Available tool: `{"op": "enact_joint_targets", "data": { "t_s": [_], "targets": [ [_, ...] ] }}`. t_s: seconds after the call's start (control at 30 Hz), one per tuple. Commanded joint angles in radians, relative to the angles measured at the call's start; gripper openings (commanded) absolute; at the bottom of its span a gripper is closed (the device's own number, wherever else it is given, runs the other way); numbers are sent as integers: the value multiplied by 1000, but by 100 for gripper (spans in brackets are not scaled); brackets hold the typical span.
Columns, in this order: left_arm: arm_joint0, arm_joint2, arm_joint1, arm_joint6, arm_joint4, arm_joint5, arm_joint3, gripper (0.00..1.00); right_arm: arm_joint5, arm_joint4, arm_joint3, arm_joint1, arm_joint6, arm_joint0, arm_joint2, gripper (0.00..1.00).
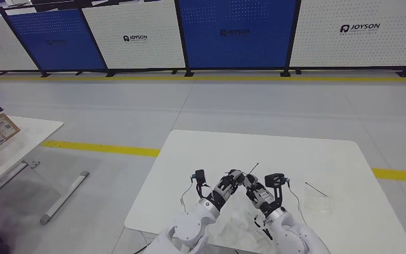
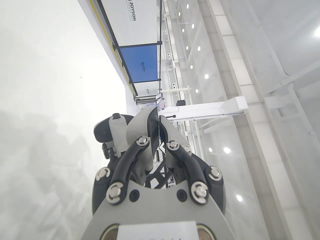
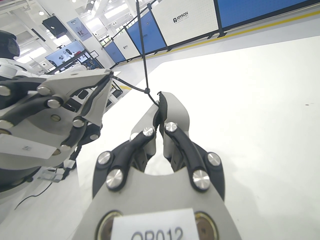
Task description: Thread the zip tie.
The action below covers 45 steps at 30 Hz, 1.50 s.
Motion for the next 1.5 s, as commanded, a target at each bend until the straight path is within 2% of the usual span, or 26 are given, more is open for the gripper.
{"op": "enact_joint_targets", "data": {
  "t_s": [0.0, 1.47],
  "targets": [
    [2, -1, 0, -1, -2, -3, -4, 0, 1, -1, 0, 0, 1, 0, -1, 0],
    [41, -19, 3, 2, -8, -43, -79, 0, -17, 9, 33, -1, 10, 12, -10, 0]
  ]
}}
